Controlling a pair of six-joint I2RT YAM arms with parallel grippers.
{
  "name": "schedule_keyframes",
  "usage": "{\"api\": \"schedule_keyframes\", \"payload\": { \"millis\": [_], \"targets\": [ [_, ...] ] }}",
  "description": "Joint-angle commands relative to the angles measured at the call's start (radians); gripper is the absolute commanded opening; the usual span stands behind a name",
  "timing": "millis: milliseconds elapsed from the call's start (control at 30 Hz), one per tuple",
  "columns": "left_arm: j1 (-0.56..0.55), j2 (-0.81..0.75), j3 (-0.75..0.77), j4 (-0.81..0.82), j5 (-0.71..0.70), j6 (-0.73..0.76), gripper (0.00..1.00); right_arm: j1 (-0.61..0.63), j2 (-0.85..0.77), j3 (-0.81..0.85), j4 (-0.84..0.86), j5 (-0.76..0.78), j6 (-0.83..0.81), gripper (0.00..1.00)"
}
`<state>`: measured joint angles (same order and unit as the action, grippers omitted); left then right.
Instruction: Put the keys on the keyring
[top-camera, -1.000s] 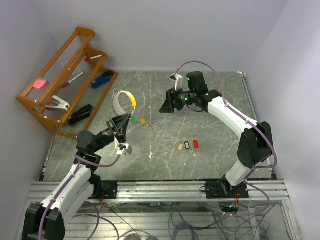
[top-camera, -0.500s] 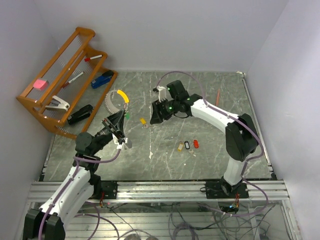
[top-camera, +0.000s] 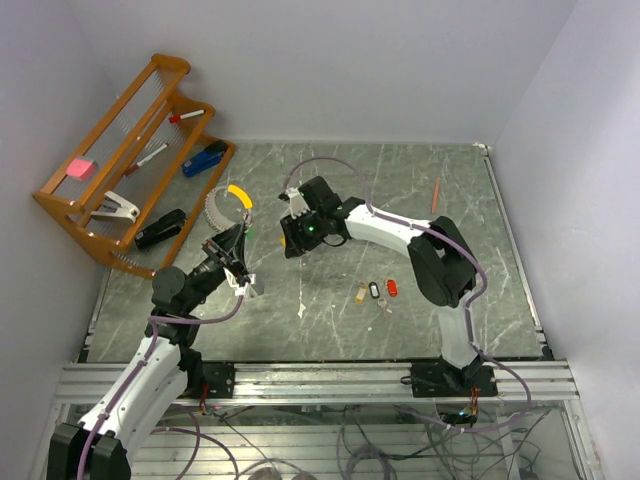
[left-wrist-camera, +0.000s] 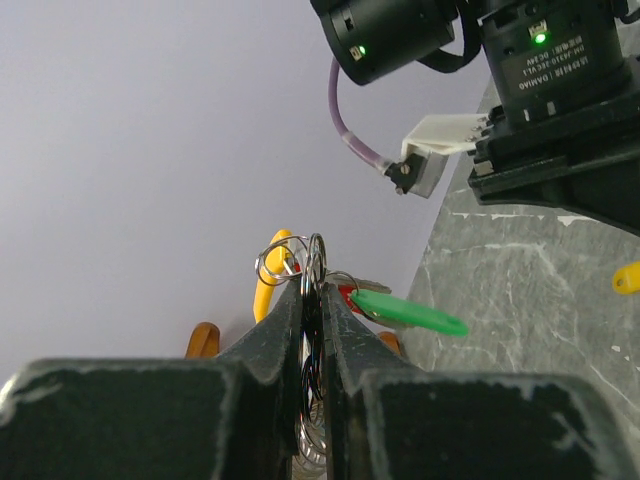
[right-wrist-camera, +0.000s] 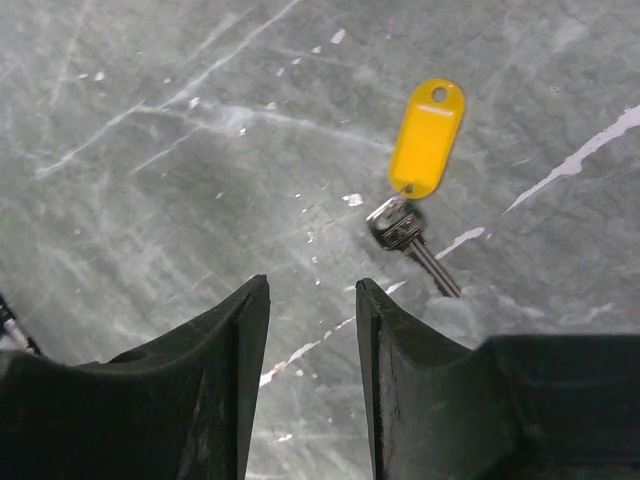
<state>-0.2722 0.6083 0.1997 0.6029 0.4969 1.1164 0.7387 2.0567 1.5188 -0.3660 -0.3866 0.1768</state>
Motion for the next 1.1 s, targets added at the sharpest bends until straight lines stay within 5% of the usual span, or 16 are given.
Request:
{"api": "schedule_keyframes", "payload": {
  "millis": [0, 1067],
  "targets": [
    [-0.005, -0.004, -0.005, 0.047, -0.014, -0.013, 0.07, 0.002, 0.051, 0.054, 0.014, 0.099, 0.004, 0.39],
    [-0.005, 0.001, -0.011, 0.054, -0.024, -0.013, 0.07, 0.021, 0.195, 0.191, -0.054, 0.166, 0.007, 0.25]
  ]
}}
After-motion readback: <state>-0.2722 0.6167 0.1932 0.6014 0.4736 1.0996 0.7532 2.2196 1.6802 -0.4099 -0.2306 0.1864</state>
